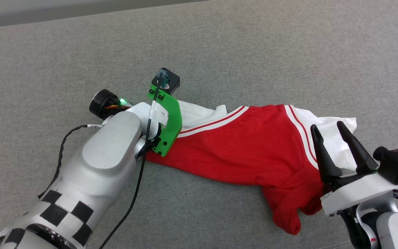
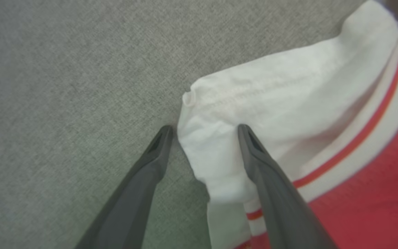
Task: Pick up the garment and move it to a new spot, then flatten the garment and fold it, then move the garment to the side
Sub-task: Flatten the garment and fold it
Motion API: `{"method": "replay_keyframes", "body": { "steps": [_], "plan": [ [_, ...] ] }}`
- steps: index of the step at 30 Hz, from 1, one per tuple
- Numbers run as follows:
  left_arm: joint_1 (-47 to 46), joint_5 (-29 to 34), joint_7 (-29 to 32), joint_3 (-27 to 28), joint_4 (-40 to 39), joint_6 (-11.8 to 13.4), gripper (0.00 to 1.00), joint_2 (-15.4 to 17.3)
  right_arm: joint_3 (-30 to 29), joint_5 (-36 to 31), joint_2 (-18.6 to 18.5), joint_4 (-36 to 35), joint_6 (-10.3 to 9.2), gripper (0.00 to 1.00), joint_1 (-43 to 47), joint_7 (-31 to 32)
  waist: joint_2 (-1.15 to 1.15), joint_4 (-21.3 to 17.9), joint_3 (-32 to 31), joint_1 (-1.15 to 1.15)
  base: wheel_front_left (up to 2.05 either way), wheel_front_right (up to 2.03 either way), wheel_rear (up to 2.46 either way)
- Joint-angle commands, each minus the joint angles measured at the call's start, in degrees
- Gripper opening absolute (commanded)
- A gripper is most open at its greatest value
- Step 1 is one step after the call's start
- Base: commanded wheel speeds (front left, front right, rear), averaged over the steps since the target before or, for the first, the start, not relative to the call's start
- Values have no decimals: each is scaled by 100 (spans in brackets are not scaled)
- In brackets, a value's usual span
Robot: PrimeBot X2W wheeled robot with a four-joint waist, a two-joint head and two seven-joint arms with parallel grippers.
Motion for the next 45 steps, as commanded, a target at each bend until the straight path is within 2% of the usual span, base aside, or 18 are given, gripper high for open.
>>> {"method": "replay_keyframes", "body": {
  "steps": [1,3,4,9,15,19,22,27,34,39,42,43,44,45],
  "plan": [
    [165,-117,241,-289,223,-12,100,-16,23,46,10,40,-2,100,-128,-68,-1,-63,63,0,0,0,0],
    [137,-238,366,-597,206,-14,29,6,23,88,7,80,-2,100,-155,-80,-1,-59,70,0,0,0,0],
    [117,-294,368,-713,184,-15,0,31,23,106,7,93,-2,100,-165,-84,-1,-51,71,0,0,0,0],
    [-21,-503,-170,-908,179,-16,0,211,4,190,-15,195,-2,100,-143,-68,-1,77,-20,0,0,0,0],
    [-93,-585,-1004,-649,246,17,0,483,-245,160,-21,188,-2,100,47,36,-1,424,-321,0,0,0,0],
    [58,-718,-1321,-457,53,66,0,761,-367,148,-8,139,-2,100,195,137,-1,690,-564,0,0,0,0],
    [286,-876,-1509,-238,-186,235,0,1029,-451,134,-2,117,-2,100,315,209,-1,864,-734,0,0,0,0],
    [1129,-1471,-1761,345,-872,773,0,1354,-597,100,31,60,-2,100,495,326,-1,1112,-956,0,0,0,0],
    [2745,-2236,-2156,953,-1699,1510,0,1518,-691,51,48,-20,-2,100,601,479,-1,1246,-1080,0,0,0,0],
    [3433,-2373,-2497,1050,-2090,1763,0,1444,-776,4,28,-42,-2,100,622,575,-1,1271,-1102,0,0,0,0],
    [3564,-2356,-2774,1100,-2193,1806,0,1387,-826,-20,22,-35,-2,100,618,616,-1,1265,-1119,0,0,0,0],
    [3578,-2314,-2910,1120,-2214,1830,36,1371,-848,-40,18,-30,-2,100,614,628,-1,1261,-1126,0,0,0,0],
    [3585,-2286,-3010,1131,-2232,1841,64,1354,-857,-50,17,-29,-2,100,610,639,-1,1257,-1131,0,0,0,0],
    [3585,-2241,-3155,1148,-2261,1849,100,1335,-866,-54,18,-27,-2,100,604,652,-1,1249,-1138,0,0,0,0]
  ]
}}
